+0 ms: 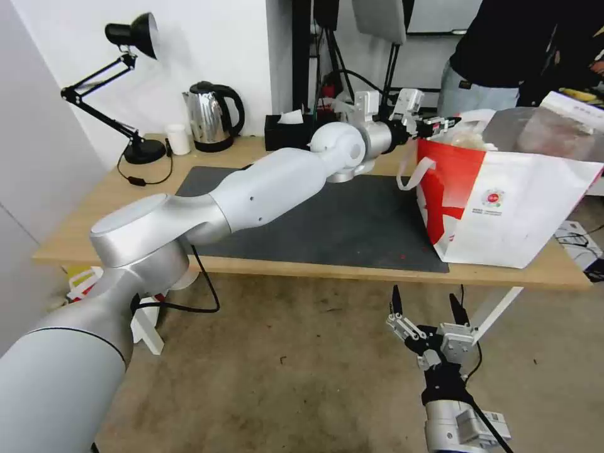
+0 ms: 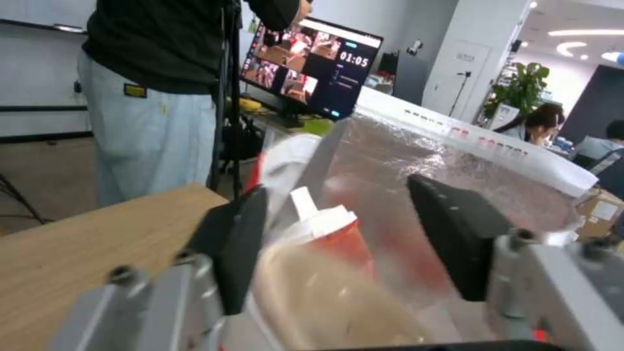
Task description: Pick up the trash from the table and place it into the takeout bag.
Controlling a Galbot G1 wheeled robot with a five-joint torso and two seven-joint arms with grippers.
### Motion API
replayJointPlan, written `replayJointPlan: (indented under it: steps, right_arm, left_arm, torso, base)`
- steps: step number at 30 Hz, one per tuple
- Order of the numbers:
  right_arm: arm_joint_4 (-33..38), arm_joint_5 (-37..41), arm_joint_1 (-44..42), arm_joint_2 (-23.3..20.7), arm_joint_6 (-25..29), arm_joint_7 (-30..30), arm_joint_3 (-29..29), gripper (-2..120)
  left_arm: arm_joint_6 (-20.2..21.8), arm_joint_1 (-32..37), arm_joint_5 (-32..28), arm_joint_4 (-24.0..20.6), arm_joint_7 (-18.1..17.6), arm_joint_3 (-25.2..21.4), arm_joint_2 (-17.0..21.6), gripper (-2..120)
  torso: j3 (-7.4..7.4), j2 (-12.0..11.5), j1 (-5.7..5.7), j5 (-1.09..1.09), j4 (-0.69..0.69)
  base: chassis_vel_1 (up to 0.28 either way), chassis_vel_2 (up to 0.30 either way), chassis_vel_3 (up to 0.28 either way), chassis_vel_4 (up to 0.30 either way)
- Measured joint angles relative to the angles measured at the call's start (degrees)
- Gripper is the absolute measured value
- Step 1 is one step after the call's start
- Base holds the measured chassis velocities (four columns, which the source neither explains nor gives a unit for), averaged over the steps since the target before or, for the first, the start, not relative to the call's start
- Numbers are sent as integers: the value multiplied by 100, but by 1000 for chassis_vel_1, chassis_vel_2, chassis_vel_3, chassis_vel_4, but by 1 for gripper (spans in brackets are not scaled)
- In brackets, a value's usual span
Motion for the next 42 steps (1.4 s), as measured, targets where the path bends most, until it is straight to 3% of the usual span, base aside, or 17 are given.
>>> replayJointPlan:
  steps: [10,16,20,21,25,26,29,30,32,33,36,37,40,41,42]
  right_arm:
    - [-1,0,0,0,0,0,0,100]
    - [0,0,-1,0,0,0,0,100]
    - [0,0,0,0,0,0,0,100]
    - [0,0,0,0,0,0,0,100]
    - [0,1,0,0,0,0,0,100]
    - [0,1,0,0,0,0,0,100]
    - [0,0,0,0,0,0,0,100]
    - [0,0,0,0,0,0,0,100]
    - [0,0,0,0,0,0,0,100]
    - [0,0,0,0,0,0,0,100]
    - [0,0,0,1,0,0,0,100]
    - [0,0,0,1,0,0,0,100]
    - [0,0,-2,0,0,0,0,100]
    - [0,0,-2,0,0,0,0,100]
    - [0,0,1,1,0,0,0,100]
  left_arm:
    - [7,-16,-72,-144,-31,-76,73,98]
    - [9,-44,-140,-539,-247,-321,406,100]
    - [-115,-48,-32,-1213,-471,-630,1286,100]
    - [-115,-48,-32,-1213,-471,-630,1286,100]
    - [-172,253,265,-2014,-539,-1063,2376,100]
    - [-172,253,265,-2014,-539,-1063,2376,100]
    - [-218,1020,617,-2888,-590,-1777,3352,100]
    - [-218,1020,617,-2888,-590,-1777,3352,100]
    - [-225,1645,905,-3312,-606,-2246,3847,100]
    - [-225,1645,905,-3312,-606,-2246,3847,100]
    - [-229,2673,1263,-4033,-607,-3127,4406,100]
    - [-229,2673,1263,-4033,-607,-3127,4406,100]
    - [-274,3802,1681,-4676,-670,-4229,4658,100]
    - [-274,3802,1681,-4676,-670,-4229,4658,100]
    - [-349,4287,1867,-4910,-717,-4585,4704,100]
  torso:
    - [1,-1,0,0,-1]
    - [0,-1,0,0,-2]
    - [0,-1,0,-1,0]
    - [0,-1,0,-1,0]
    - [0,-1,0,-4,1]
    - [0,-1,0,-4,1]
    - [0,0,0,-2,3]
    - [0,0,0,-2,3]
    - [0,-1,-1,-6,5]
    - [0,-1,-1,-6,5]
    - [0,0,0,1,-2]
    - [0,0,0,1,-2]
    - [-1,1,0,1,0]
    - [-1,1,0,1,0]
    - [0,0,-1,-2,3]
  base:
    - [0,0,0,0]
    - [0,0,0,0]
    - [0,0,0,0]
    - [0,0,0,0]
    - [0,0,0,0]
    - [0,0,0,0]
    - [0,0,0,0]
    - [0,0,0,0]
    - [0,0,0,0]
    - [0,0,0,0]
    - [0,0,0,0]
    - [0,0,0,0]
    - [0,0,0,0]
    - [0,0,0,0]
    - [0,0,0,0]
